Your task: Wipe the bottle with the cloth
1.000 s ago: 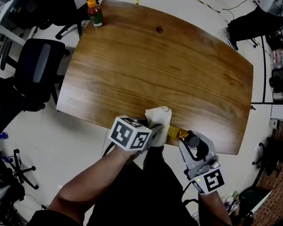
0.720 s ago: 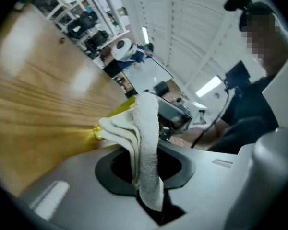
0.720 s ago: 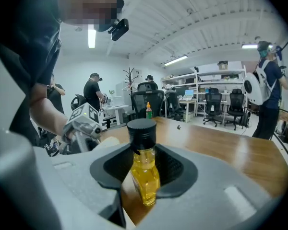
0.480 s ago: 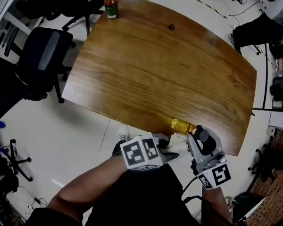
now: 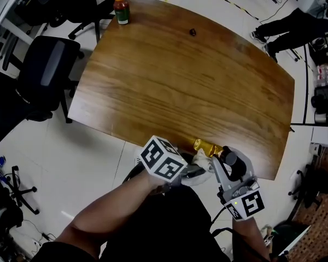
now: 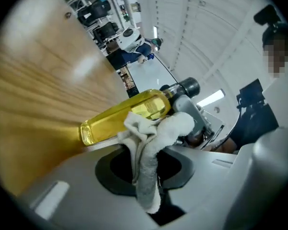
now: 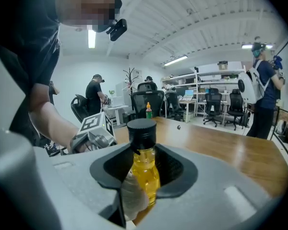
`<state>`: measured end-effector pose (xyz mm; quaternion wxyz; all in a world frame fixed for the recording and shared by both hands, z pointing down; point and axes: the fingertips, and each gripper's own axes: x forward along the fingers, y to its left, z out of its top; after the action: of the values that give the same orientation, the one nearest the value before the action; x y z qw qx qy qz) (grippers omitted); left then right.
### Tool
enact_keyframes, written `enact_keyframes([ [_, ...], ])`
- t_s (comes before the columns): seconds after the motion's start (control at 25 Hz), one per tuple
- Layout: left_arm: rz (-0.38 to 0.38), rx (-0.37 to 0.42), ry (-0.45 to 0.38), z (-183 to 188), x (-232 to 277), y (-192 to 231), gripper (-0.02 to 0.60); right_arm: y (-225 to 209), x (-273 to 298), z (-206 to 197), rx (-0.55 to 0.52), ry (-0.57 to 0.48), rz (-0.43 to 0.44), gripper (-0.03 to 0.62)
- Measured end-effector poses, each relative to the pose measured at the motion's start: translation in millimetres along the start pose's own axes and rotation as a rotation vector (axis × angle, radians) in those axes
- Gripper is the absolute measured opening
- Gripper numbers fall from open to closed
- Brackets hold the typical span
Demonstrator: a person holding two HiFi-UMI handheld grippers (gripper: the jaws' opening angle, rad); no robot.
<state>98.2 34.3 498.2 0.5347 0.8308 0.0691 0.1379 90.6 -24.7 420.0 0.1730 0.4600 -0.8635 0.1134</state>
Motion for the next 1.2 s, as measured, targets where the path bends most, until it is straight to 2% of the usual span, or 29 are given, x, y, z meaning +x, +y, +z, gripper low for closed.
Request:
enact_keyframes([
  [0.2, 0.017, -0.231, -0.002, -17, 5, 27, 0.100, 2, 0, 1, -0.016, -0.001, 0.009, 0.126],
  [0.32, 0.031, -0.325, -0.013, -24, 6, 38, 0.100, 4, -2, 1, -0.033, -0.005, 0.017, 0.126],
  [0.52, 0.066, -0.400, -0.012, -31, 4, 50, 0.097, 9, -3, 4, -0.047, -0.011, 0.028, 0.126],
  [0.64, 0.060, -0.430, -0.011, -33, 4, 49, 0.098, 8, -1, 3, -0.044, -0.009, 0.028, 0.126],
  [0.8, 0.004, -0.394, -0.023, -33, -11, 29, 0.099, 10, 3, 6, -0.025, -0.019, 0.039, 0.126],
  [0.88, -0.015, -0.342, -0.069, -25, -33, 15, 0.100, 14, 5, 9, -0.003, -0.031, 0.044, 0.126],
  [0.96, -0.025, -0.286, -0.149, -4, -61, 2, 0.100, 15, 6, 10, 0.002, -0.038, 0.049, 0.126],
  [1.08, -0.024, -0.245, -0.355, 53, -103, -5, 0.100, 14, 3, 10, -0.002, -0.047, 0.051, 0.126],
  [1.2, 0.005, -0.224, -0.548, 116, -128, 10, 0.100, 10, 1, 9, -0.001, -0.055, 0.049, 0.126],
])
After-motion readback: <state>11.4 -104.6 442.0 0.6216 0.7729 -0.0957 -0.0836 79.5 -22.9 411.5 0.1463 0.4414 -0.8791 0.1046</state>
